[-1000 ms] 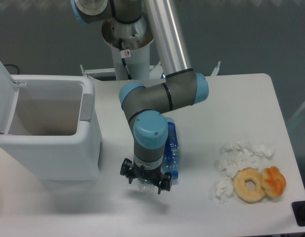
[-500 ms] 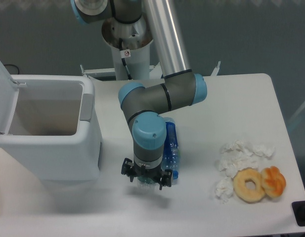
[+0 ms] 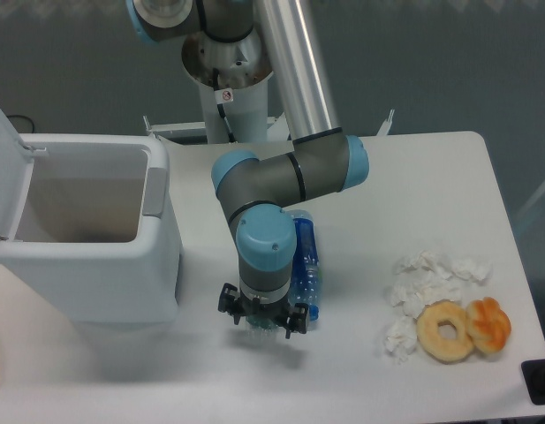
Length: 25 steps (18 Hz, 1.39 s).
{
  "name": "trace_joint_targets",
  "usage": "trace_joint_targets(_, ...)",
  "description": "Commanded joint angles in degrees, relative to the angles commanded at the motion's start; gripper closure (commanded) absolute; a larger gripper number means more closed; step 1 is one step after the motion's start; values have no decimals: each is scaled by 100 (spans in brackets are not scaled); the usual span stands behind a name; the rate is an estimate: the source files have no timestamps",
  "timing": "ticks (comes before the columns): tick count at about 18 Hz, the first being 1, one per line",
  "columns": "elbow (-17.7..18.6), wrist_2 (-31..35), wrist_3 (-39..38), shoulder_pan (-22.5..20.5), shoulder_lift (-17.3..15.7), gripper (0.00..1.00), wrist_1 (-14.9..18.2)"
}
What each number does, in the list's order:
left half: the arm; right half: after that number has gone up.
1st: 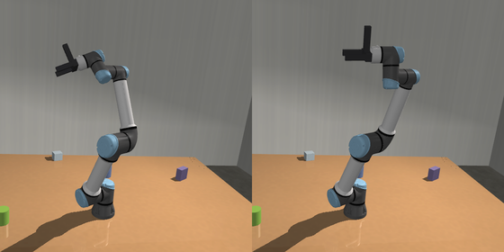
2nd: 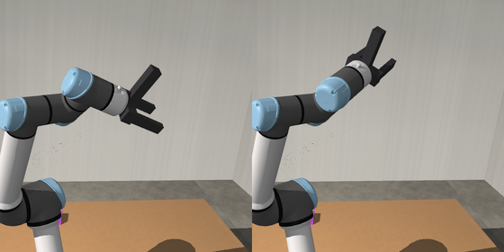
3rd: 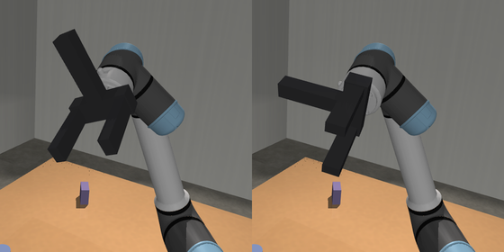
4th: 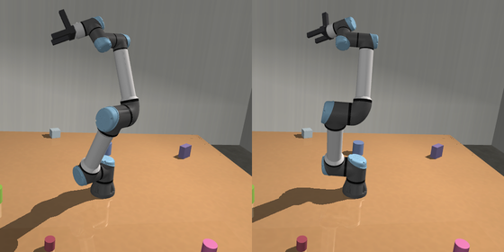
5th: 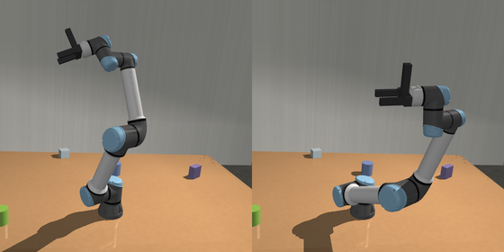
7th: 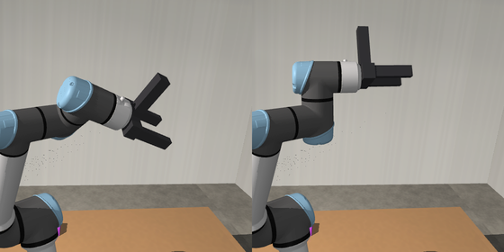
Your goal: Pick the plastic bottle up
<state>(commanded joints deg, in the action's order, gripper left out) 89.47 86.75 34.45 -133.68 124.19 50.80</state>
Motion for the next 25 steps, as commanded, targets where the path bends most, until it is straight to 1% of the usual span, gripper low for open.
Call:
trace_joint_targets(7,-26,26,0,0,70,0,0)
trace_joint_targets(11,-61,360,0,44,123,0,-9)
trace_joint_targets(14,-70,360,-9,53,123,11,0)
trace_joint_targets(17,-70,352,-18,53,114,13,0)
trace_joint_targets(19,-70,343,-26,53,106,16,0)
trace_joint_targets(23,-62,343,-44,105,106,30,0)
trace_joint_targets(24,-62,343,-35,105,106,31,0)
trace_joint_targets(25,-62,343,-44,105,106,35,0)
